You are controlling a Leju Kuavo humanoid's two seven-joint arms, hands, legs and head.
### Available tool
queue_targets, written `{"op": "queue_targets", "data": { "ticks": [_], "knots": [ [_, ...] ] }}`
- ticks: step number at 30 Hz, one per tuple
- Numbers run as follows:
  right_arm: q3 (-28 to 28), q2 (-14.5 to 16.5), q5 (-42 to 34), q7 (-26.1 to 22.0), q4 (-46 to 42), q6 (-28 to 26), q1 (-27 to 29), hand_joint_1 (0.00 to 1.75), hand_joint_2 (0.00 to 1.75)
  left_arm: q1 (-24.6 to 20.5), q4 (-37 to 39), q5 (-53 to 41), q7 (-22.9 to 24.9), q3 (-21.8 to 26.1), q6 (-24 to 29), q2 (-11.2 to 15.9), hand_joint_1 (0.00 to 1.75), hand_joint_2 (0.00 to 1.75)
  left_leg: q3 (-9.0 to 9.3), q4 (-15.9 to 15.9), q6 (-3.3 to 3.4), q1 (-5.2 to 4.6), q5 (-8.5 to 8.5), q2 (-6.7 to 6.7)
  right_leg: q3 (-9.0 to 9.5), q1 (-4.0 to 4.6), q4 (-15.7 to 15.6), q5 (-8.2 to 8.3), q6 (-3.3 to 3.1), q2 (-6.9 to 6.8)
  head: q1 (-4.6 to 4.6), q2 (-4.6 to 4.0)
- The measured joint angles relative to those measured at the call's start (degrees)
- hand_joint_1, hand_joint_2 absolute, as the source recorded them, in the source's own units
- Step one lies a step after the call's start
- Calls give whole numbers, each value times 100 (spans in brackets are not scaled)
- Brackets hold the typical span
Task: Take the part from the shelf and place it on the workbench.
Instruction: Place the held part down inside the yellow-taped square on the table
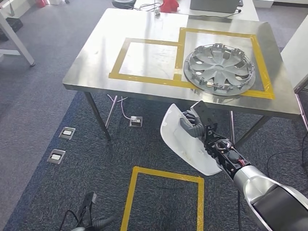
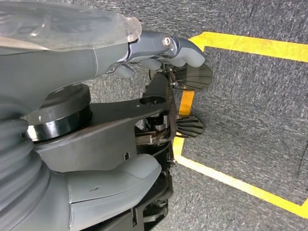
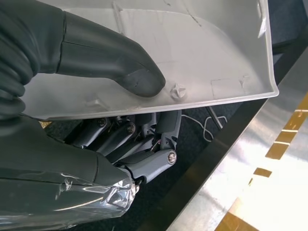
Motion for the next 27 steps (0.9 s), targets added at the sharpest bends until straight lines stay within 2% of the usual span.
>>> {"op": "queue_targets", "data": {
  "ticks": [16,20,23,25,27],
  "knots": [
    [0,0,0,17,0,-27,23,175,175,0,0,-6,26,-33,-13,5,0,175,-3,15,9,-24,-7,0,5,-9,-5,0,7,-2,0,-1],
    [0,0,0,16,0,-20,23,175,175,0,0,-24,16,-36,-32,17,0,175,-8,38,48,-51,-35,1,14,-28,-10,-9,35,-3,0,0],
    [0,0,0,14,0,-16,23,175,175,-2,0,-24,8,-36,-32,26,0,175,14,1,112,-60,-55,-4,57,-50,18,23,102,-5,-1,0],
    [-1,0,0,10,0,-15,18,175,175,-5,0,-26,2,-37,-34,27,0,175,102,-70,169,-39,-61,-7,13,-64,189,-54,123,7,1,-1],
    [-2,0,0,7,0,-16,13,175,175,-13,0,-28,-2,-38,-38,27,0,175,186,-104,207,-25,-71,-7,-278,-63,764,-358,105,37,8,-1]
  ]
}}
